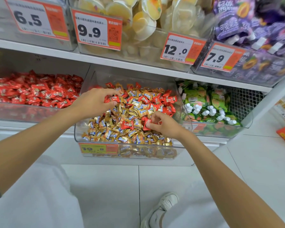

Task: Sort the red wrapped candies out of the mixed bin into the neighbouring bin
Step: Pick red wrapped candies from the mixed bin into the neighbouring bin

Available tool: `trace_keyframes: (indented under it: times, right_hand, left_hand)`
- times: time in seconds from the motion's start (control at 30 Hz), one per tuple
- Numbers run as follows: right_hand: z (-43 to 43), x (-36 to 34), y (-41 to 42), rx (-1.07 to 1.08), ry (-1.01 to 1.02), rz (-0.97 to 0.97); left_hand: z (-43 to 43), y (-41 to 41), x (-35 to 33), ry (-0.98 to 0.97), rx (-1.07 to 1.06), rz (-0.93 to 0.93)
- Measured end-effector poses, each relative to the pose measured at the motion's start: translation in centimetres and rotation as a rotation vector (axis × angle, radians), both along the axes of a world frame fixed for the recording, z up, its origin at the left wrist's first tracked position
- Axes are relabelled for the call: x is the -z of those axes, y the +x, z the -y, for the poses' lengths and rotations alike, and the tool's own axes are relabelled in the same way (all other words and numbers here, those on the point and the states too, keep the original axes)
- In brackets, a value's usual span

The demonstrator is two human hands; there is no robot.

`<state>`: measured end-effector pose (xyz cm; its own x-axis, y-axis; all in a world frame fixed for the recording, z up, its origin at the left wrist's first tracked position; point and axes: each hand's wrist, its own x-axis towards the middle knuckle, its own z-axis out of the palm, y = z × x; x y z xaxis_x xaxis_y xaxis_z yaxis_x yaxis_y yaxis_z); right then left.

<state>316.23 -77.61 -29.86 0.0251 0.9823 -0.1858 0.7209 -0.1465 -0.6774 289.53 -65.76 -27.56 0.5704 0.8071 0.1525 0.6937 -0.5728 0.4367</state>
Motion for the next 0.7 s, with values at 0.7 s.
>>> trace_keyframes:
  times: [0.7]
  right_hand:
    - [-0.7, 1.2, -0.1, 0.163, 0.108, 0.042]
  left_hand:
    - [0.3, 0.0, -0.2, -0.038, -0.023, 0.048]
